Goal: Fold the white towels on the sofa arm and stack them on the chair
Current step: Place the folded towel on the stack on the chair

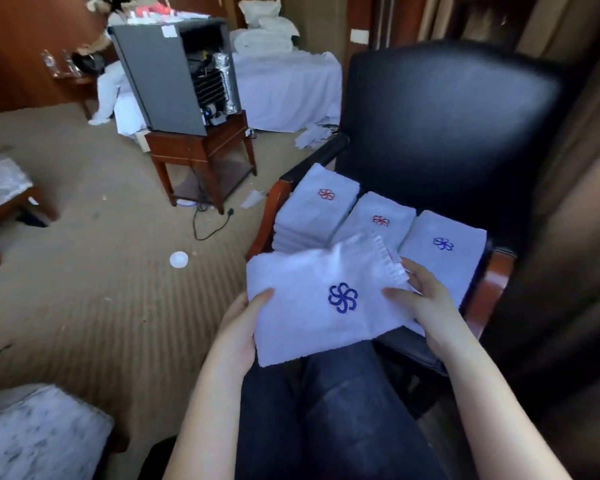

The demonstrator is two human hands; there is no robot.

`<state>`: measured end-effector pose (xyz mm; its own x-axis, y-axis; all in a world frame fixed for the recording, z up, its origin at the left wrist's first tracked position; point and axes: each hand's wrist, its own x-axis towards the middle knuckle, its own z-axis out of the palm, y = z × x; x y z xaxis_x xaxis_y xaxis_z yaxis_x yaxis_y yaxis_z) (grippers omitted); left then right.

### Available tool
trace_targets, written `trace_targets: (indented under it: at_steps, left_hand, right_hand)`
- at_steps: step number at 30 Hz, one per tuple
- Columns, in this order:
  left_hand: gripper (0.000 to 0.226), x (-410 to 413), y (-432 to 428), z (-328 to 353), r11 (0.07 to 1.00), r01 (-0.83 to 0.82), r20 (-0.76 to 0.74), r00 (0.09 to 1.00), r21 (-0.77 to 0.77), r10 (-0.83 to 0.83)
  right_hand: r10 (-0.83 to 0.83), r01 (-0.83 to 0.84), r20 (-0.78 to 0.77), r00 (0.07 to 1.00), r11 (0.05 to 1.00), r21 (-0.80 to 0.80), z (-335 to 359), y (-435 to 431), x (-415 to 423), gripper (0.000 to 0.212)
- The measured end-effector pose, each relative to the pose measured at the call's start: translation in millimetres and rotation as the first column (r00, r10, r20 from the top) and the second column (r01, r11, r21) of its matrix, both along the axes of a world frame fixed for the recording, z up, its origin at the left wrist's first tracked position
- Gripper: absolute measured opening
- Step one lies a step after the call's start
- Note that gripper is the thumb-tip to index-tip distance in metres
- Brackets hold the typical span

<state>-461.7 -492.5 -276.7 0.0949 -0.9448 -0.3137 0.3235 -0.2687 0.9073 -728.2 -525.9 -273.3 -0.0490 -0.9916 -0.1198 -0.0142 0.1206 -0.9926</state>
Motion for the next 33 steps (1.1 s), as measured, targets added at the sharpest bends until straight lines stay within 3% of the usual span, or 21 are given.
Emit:
trace_targets:
  at_steps: [4,8,15,22,27,33]
  left_hand:
    - [0.021,-40,-19,-7,0.996,0.073,-0.046,0.996,0.048,-0.071]
    - [0.020,-76,-35,-17,0.985,0.153,-0.058,0.987,0.084,-0.148]
    - [0.029,-103,-57,-32,0.958,0.243,-0.060,0.970,0.152,-0.237]
    - [0.035,-106,-74,-44,0.932,0.307,-0.027,0.951,0.193,-0.308]
    - [0.042,-110,-98,-48,0.928,0.342,-0.114,0.938,0.149,-0.327]
    - [0.023,-159,-144,-30,0.909,0.402,0.001,0.915,0.112,-0.404]
  right_hand:
    - [-0.109,0.109,0.002,0.994,0.994,0.012,-11,20,-42,0.053]
    - [-0.267,0.266,0.069,0.961,0.964,0.025,-27,32,-76,0.047]
    - [-0.415,0.411,0.045,0.909,0.909,0.064,-47,24,-95,0.040]
    - [-0.421,0.418,0.044,0.906,0.906,0.063,-50,-5,-103,0.037]
    - [-0.383,0.383,0.031,0.923,0.924,0.005,-33,-48,-123,0.039]
    - [-0.395,0.365,-0.207,0.895,0.916,-0.169,4,-130,-169,0.029]
